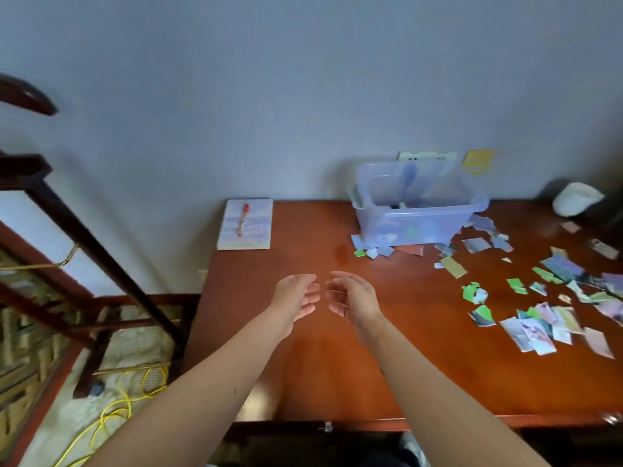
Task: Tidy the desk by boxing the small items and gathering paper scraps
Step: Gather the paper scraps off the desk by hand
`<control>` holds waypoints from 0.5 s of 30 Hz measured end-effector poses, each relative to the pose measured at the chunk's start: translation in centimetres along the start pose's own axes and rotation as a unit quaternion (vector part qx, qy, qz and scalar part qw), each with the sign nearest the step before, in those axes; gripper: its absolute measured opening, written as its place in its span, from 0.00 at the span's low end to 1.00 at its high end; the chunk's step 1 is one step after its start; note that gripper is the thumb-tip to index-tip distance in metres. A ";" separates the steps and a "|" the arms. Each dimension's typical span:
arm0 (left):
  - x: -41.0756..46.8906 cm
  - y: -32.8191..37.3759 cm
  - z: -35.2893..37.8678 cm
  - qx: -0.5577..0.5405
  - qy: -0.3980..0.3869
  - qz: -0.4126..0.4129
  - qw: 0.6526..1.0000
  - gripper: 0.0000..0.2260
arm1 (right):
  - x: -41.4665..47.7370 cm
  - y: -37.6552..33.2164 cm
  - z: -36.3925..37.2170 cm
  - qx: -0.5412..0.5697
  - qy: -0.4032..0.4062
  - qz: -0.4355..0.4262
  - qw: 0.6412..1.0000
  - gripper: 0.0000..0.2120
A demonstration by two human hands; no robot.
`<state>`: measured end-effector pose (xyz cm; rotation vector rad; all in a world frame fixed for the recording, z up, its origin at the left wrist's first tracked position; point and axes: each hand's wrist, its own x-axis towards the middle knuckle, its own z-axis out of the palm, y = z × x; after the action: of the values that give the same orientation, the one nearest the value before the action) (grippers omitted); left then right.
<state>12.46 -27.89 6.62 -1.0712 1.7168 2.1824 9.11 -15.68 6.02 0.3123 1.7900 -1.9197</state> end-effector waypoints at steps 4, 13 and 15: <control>0.5 0.8 4.8 0.018 -0.011 0.002 1.000 0.11 | 1.1 -1.4 -4.2 0.005 0.017 -0.006 1.000 0.12; 3.8 4.7 16.1 0.016 -0.001 0.031 0.999 0.11 | 6.8 -8.6 -14.0 0.022 0.005 0.002 1.000 0.07; 4.6 5.9 18.5 0.024 0.012 0.054 0.998 0.10 | 8.6 -10.2 -15.8 0.015 -0.008 0.016 1.000 0.07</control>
<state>-2.00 -14.50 9.85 -1.0189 1.8697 2.1872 -5.84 -1.69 8.93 0.3317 1.7370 -1.9228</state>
